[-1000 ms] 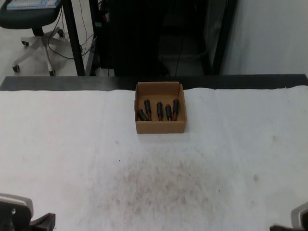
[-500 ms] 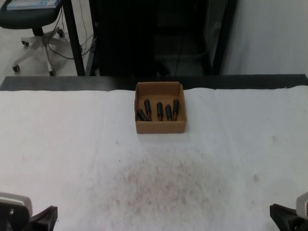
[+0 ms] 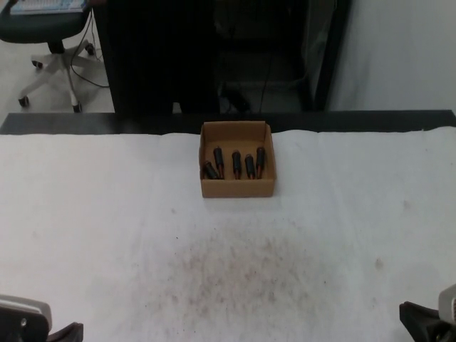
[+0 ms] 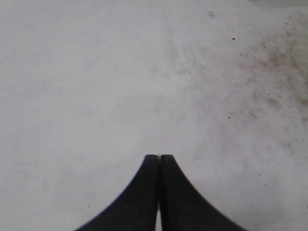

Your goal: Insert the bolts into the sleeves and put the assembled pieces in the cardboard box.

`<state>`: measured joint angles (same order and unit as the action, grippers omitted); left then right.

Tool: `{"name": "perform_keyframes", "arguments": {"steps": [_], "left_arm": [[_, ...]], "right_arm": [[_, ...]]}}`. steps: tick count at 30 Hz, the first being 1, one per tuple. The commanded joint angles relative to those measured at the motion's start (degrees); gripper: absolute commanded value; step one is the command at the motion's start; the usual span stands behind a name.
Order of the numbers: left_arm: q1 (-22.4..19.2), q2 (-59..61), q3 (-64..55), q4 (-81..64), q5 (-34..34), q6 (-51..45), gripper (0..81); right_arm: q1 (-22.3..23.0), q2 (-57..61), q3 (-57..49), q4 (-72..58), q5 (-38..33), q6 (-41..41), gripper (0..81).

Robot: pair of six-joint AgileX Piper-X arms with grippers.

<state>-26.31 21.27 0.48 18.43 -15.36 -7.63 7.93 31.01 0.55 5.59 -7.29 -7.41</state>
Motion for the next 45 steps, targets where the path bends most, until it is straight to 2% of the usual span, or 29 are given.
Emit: {"name": "perform_keyframes", "arguments": {"steps": [1, 20, 32, 45], "left_arm": [[-0.02, -0.24, -0.48, 0.13, -0.01, -0.08, 0.3], [-0.02, -1.10, -0.48, 0.14, -0.01, -0.08, 0.3], [-0.02, -21.18, -0.48, 0.14, -0.01, -0.08, 0.3], [-0.02, -21.27, -0.48, -0.68, -0.01, -0.08, 0.3]], "right_arm": [[0.16, -0.34, -0.55, -0.71, 0.10, -0.32, 0.4], [0.16, -0.34, -0.55, -0.71, 0.10, -0.32, 0.4], [0.16, -0.34, -0.55, -0.71, 0.10, -0.32, 0.4], [0.16, -0.34, -0.55, -0.71, 0.10, -0.32, 0.4]]}}
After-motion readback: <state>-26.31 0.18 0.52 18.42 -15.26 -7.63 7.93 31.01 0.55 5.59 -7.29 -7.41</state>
